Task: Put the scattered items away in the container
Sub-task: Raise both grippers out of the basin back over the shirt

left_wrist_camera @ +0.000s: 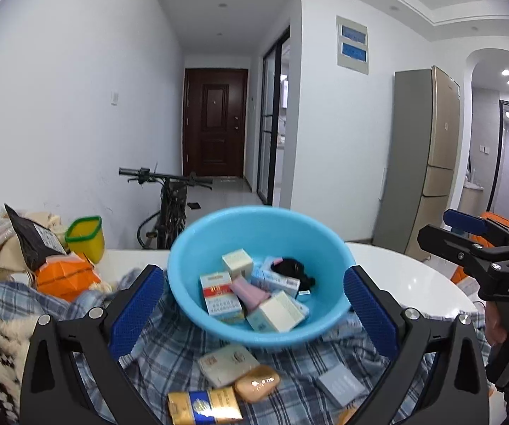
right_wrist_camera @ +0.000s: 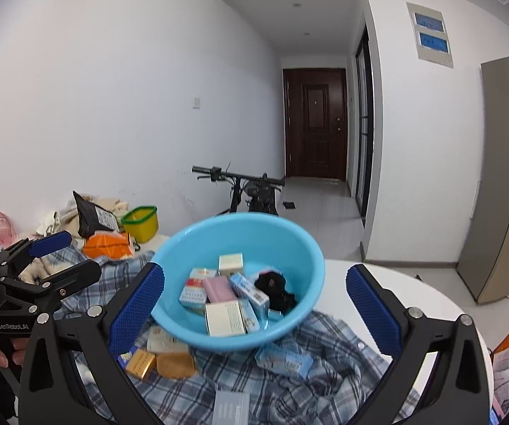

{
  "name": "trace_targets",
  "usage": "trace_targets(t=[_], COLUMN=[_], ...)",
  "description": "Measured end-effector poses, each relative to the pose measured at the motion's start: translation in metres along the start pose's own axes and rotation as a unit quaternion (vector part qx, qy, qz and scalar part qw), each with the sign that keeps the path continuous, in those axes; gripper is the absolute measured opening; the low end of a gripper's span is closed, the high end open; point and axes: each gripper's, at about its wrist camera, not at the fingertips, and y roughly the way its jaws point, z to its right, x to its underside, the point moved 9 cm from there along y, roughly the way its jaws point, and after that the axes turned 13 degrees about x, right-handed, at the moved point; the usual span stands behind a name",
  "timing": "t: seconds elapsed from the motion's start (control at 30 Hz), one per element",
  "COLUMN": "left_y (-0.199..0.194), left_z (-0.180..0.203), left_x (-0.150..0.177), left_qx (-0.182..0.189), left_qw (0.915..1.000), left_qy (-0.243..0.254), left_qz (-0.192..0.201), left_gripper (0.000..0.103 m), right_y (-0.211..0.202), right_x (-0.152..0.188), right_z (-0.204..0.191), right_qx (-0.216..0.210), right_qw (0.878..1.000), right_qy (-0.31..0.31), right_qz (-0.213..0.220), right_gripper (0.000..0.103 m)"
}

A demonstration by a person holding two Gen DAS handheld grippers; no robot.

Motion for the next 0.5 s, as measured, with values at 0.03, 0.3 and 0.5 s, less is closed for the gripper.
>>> trace_targets(t=[0.03,0.3,0.5], left_y=[0.003,0.017,0.019], left_z=[0.0,-0.005,-0.011], left_x=[0.007,0.064,0.106], left_qx=[-0.002,-0.018,-0.041], left_qw=[1.0,0.9975,0.9942], left_qy=[0.001,-0.022,-0.022], left_qz=[-0.008,-0.065,-0.097], left_gripper=[0.103,0.103,0.103], right_y=[0.0,0.009,0.022], right_x=[0.005,0.052,0.096], right_z=[0.001,0.012,0.02], right_qx=[-0.001,0.004,-0.01], right_qw=[1.0,0.998,0.991], right_qy=[-0.002,0.019,0.063], right_qz=[-0.006,-0.053,-0.121], right_gripper=[0.103,0.103,0.103])
